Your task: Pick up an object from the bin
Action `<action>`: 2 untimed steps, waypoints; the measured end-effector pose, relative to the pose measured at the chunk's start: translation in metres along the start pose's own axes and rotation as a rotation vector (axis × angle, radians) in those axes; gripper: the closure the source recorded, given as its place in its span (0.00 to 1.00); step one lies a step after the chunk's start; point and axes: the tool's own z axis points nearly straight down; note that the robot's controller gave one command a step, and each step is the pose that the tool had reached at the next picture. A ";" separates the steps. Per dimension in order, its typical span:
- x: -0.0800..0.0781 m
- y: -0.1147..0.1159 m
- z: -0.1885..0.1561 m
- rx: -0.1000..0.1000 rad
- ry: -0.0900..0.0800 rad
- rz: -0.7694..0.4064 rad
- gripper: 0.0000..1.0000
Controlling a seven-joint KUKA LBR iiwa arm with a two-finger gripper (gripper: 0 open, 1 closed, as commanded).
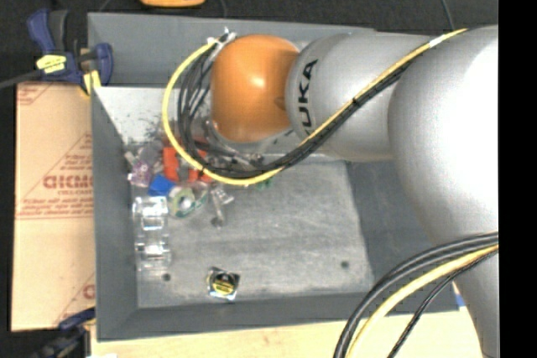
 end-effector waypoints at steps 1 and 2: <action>-0.044 -0.017 0.038 0.000 -0.005 -0.082 0.00; -0.024 -0.047 0.003 0.002 -0.006 -0.086 0.00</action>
Offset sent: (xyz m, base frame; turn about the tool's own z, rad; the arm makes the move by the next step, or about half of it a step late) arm 0.0444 0.0056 -0.0393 -0.0851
